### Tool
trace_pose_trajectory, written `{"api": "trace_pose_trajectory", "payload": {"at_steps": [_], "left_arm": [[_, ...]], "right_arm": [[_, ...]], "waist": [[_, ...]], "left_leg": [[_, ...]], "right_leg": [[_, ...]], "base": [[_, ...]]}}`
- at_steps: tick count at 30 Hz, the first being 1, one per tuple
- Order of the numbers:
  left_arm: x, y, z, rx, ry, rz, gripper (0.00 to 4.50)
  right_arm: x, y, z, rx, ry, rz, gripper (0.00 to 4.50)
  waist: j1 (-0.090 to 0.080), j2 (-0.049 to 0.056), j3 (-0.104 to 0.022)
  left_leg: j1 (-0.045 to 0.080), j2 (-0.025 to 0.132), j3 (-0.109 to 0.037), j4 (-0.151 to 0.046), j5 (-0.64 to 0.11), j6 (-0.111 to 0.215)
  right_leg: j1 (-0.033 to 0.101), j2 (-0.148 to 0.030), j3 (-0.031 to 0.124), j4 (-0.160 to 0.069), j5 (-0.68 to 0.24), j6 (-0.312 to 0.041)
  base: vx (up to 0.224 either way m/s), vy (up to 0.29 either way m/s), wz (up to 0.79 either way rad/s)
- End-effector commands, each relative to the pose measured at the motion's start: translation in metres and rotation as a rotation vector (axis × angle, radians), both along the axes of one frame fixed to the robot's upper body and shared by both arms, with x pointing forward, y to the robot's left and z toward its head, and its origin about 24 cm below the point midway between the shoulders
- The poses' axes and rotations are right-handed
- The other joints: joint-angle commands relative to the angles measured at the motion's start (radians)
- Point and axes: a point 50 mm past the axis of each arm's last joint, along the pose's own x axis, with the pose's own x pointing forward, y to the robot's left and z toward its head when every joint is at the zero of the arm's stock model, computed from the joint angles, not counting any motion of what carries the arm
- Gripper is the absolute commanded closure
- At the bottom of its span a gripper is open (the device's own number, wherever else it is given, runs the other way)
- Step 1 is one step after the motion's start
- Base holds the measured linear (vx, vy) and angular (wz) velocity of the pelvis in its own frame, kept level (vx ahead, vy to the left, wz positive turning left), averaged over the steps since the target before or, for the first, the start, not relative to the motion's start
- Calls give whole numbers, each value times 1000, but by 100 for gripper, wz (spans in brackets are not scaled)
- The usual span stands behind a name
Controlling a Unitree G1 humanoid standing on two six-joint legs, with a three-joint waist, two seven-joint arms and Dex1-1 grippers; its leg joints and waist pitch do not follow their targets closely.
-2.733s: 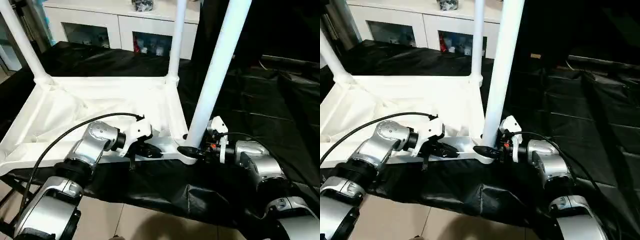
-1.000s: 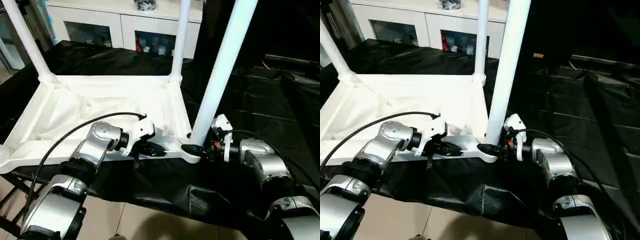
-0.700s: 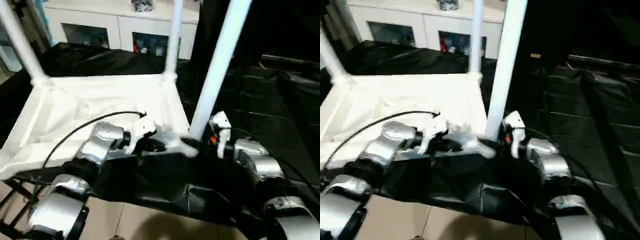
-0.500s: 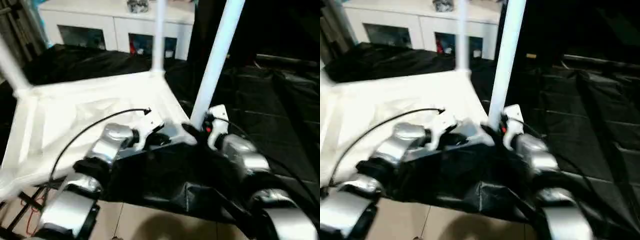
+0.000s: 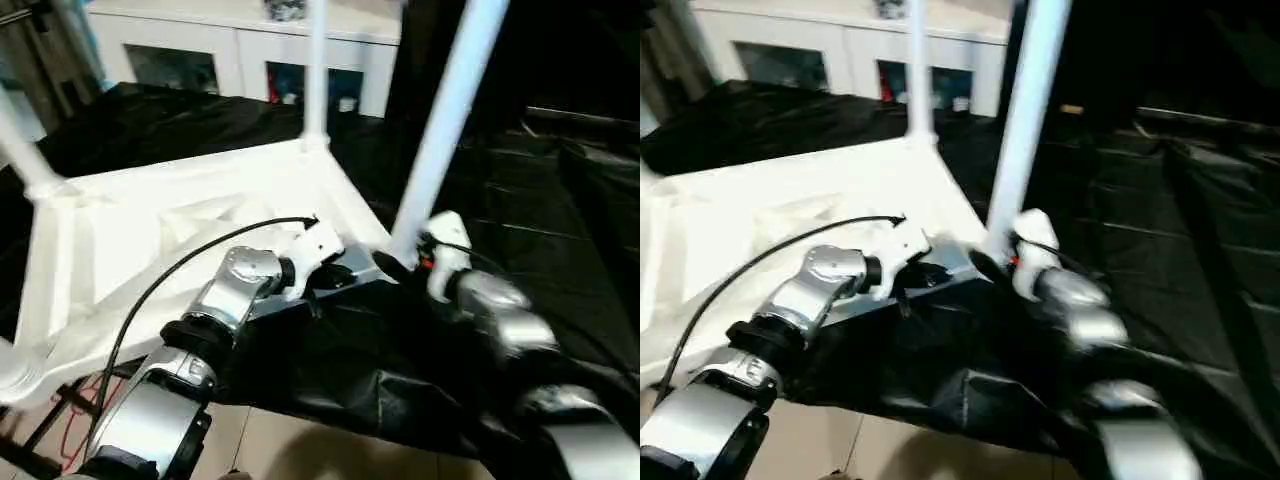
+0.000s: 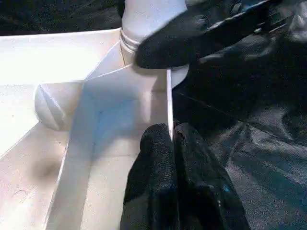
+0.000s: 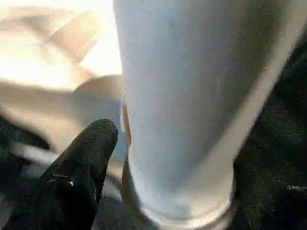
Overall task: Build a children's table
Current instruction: Rotate leg to tighten
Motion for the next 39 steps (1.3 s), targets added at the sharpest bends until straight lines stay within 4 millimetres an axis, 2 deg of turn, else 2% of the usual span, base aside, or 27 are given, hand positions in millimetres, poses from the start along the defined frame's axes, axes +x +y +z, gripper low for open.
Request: {"api": "trace_pose_trajectory", "payload": {"at_steps": [1, 3, 4, 5, 6, 9, 10, 12, 15, 17, 18, 20, 21, 22, 25, 26, 27, 28, 29, 33, 34, 35, 39], "left_arm": [[-1, -12, 4, -20, -26, -32, 450], [-2, -11, 4, -18, -24, -38, 450], [-2, -11, 4, -17, -26, -39, 450], [-2, -11, 3, -17, -27, -39, 450], [-2, -10, 3, -13, -24, -50, 450], [-3, -8, 2, -10, -23, -70, 450], [-4, -7, 2, -10, -20, -83, 450], [-4, -5, 2, -7, -17, -94, 450], [-6, -4, 2, -7, -13, -118, 450], [-10, 0, 2, -14, 7, -182, 450], [-10, 0, 2, -14, 7, -182, 450], [-13, 4, 3, -14, 24, -235, 450], [-16, 9, 4, -4, 35, -283, 450], [-17, 10, 4, 0, 37, -295, 450], [-19, 14, 4, 15, 44, -318, 450], [-19, 19, 4, 29, 43, -323, 450], [-19, 22, 4, 37, 44, -326, 450], [-19, 23, 4, 39, 45, -327, 450], [-19, 25, 3, 47, 44, -328, 450], [-20, 33, 2, 66, 48, -330, 450], [-20, 34, 3, 66, 50, -330, 450], [-20, 34, 3, 66, 52, -332, 450], [-21, 37, 3, 64, 58, -332, 450]], "right_arm": [[-9, 1, -6, -2, 33, 92, 80], [-15, -21, 0, -22, 22, 122, 80], [-17, -26, 1, -22, 22, 132, 80], [-19, -30, 3, -23, 16, 140, 80], [-23, -42, 8, -20, 15, 150, 80], [-29, -51, 13, -19, 11, 179, 80], [-30, -53, 15, -23, 1, 192, 80], [-32, -54, 18, -29, -19, 202, 80], [-31, -53, 21, -20, -35, 198, 62], [-29, -50, 25, 45, -15, 203, 41], [-29, -50, 25, 45, -15, 203, 34], [-29, -44, 25, 39, -2, 242, 16], [-30, -38, 23, -14, -3, 282, 7], [-30, -37, 23, -27, -6, 289, 7], [-29, -34, 22, -43, -5, 302, 7], [-29, -32, 21, -53, -1, 317, 7], [-29, -30, 21, -53, 6, 330, 7], [-29, -30, 21, -52, 7, 333, 7], [-29, -28, 21, -52, 13, 344, 7], [-29, -22, 18, -55, 37, 385, 7], [-29, -20, 18, -48, 40, 390, 32], [-28, -18, 17, -41, 43, 395, 32], [-25, -9, 18, -21, 42, 419, 77]], "waist": [[-3, -5, -57], [1, -2, -56], [3, -6, -56], [2, -3, -56], [1, -6, -57], [3, -3, -57], [3, -6, -56], [3, -2, -58], [1, -1, -61], [4, 0, -62], [6, -1, -62], [7, 2, -62], [8, 3, -61], [9, -6, -59], [9, 0, -59], [9, -11, -58], [10, -5, -57], [10, -4, -56], [9, -7, -57], [9, -7, -58], [8, -7, -59], [8, -7, -59], [4, -7, -57]], "left_leg": [[3, 22, 3, -51, -172, 86], [4, 22, 3, -50, -177, 89], [3, 22, 3, -50, -177, 93], [1, 21, 3, -49, -175, 95], [0, 20, 2, -48, -173, 100], [0, 21, 2, -47, -175, 107], [-2, 20, 2, -46, -175, 109], [-3, 20, 1, -45, -166, 109], [-3, 21, 1, -43, -144, 113], [-2, 20, 2, -42, -138, 120], [-5, 23, 1, -42, -128, 126], [-3, 25, 1, -41, -123, 126], [-4, 25, 1, -42, -133, 122], [-5, 24, 2, -43, -137, 116], [0, 26, 3, -44, -160, 98], [-1, 26, 5, -45, -161, 99], [-2, 26, 2, -47, -160, 93], [-1, 26, 2, -47, -163, 89], [-2, 26, 2, -47, -163, 88], [-4, 25, 2, -45, -146, 89], [-5, 24, 2, -44, -138, 92], [-5, 24, 2, -44, -136, 94], [-3, 25, 3, -45, -148, 87]], "right_leg": [[60, -59, 44, -70, -67, -237], [60, -58, 43, -72, -82, -232], [60, -57, 42, -73, -84, -230], [62, -57, 42, -73, -82, -228], [63, -56, 40, -74, -83, -226], [62, -55, 38, -76, -95, -225], [62, -56, 38, -76, -103, -224], [61, -56, 37, -76, -104, -222], [60, -55, 36, -70, -64, -238], [61, -53, 37, -67, -37, -250], [61, -53, 35, -63, -20, -254], [59, -54, 35, -60, -7, -260], [59, -56, 35, -62, -16, -263], [58, -57, 34, -61, -40, -255], [55, -58, 37, -65, -79, -247], [55, -57, 37, -67, -82, -244], [55, -58, 37, -65, -96, -239], [54, -59, 37, -66, -104, -235], [55, -59, 38, -66, -103, -233], [56, -59, 38, -61, -77, -232], [57, -59, 38, -59, -63, -235], [57, -59, 38, -59, -60, -235], [54, -59, 37, -61, -88, -237]], "base": [[0, 0, 0], [0, 0, 0], [0, 0, 0], [0, 0, 0], [0, 0, 0], [0, 0, 0], [0, 0, 0], [0, 0, 0], [0, 0, 0], [0, 0, 0], [0, 0, 0], [0, 0, 0], [0, 0, 0], [0, 0, 0], [0, 0, 0], [0, 0, 0], [0, 0, 0], [0, 0, 0], [0, 0, 0], [0, 0, 0], [0, 0, 0], [0, 0, 0], [0, 0, 0]]}}
